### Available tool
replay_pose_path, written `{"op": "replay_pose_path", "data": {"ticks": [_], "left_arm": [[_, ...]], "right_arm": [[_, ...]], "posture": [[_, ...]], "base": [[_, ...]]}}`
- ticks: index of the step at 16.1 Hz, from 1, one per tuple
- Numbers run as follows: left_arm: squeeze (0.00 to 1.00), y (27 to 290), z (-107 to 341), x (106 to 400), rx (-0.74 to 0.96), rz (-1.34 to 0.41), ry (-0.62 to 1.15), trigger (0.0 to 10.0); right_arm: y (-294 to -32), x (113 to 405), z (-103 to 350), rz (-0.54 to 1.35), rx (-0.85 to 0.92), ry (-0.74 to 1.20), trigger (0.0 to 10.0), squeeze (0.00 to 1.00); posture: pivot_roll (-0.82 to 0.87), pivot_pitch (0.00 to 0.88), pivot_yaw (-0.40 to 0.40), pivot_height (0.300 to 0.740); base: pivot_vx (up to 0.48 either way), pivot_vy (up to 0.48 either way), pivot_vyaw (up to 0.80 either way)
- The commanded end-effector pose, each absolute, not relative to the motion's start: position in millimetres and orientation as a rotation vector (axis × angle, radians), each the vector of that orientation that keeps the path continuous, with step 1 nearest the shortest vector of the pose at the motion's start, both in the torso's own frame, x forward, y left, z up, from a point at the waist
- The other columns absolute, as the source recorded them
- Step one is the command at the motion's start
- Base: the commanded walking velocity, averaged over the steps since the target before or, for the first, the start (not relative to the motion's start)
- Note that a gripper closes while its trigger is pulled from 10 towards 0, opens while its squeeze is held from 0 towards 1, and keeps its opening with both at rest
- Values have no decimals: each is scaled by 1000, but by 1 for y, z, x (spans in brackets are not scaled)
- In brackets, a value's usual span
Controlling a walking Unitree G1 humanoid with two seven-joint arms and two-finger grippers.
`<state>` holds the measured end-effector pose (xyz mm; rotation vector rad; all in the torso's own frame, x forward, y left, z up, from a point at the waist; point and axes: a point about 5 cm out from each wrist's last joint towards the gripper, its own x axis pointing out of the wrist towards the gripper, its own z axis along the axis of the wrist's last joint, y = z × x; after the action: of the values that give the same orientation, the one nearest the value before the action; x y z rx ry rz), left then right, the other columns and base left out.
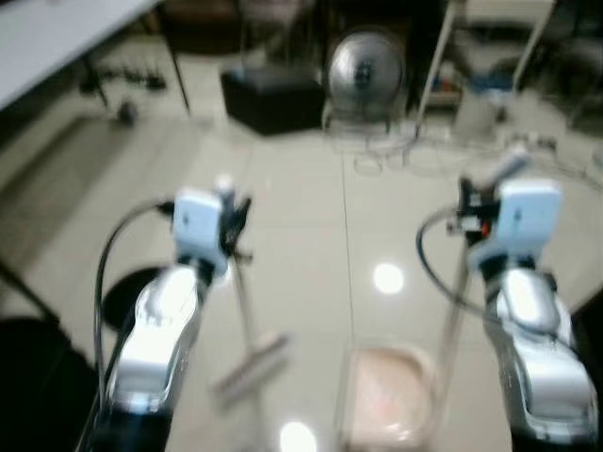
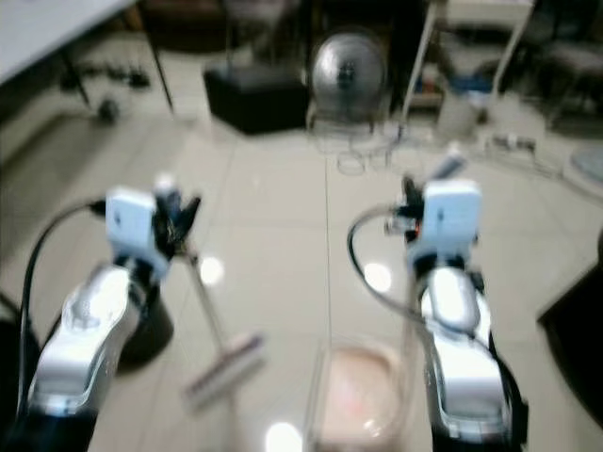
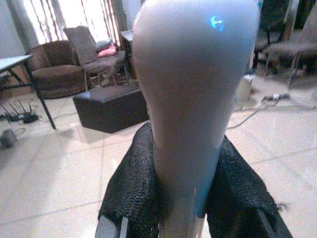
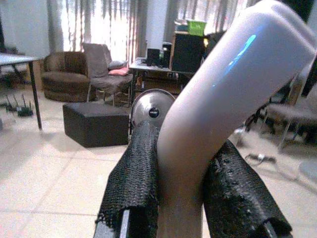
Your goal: Sweep floor
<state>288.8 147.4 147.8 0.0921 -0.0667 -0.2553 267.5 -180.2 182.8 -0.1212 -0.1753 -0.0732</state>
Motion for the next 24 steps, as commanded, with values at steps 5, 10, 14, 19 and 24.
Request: {"op": "replay_pose_path", "data": {"ticks": [5,10,14,19,24], "left_arm": [[0,137,156,289,67,-309,-96,10000],[0,135,153,287,60,-340,-79,10000],[0,135,153,287,58,-349,-76,10000],[0,134,153,286,58,-359,-74,10000],[0,133,154,286,58,-364,-75,10000]], "right_arm": [[-192,265,186,-120,-155,-188,10000,0],[-192,265,184,-125,-151,-182,10000,0],[-193,264,184,-129,-151,-179,10000,0],[-194,264,183,-133,-152,-176,10000,0],[-194,264,183,-135,-153,-175,10000,0]], "posture": [[-111,15,34,740],[-109,13,37,740],[-107,13,38,740],[-107,17,40,740],[-107,17,40,740]], "base": [[0,0,0],[0,0,0],[-283,0,0],[-290,0,0],[-289,0,0]]}}
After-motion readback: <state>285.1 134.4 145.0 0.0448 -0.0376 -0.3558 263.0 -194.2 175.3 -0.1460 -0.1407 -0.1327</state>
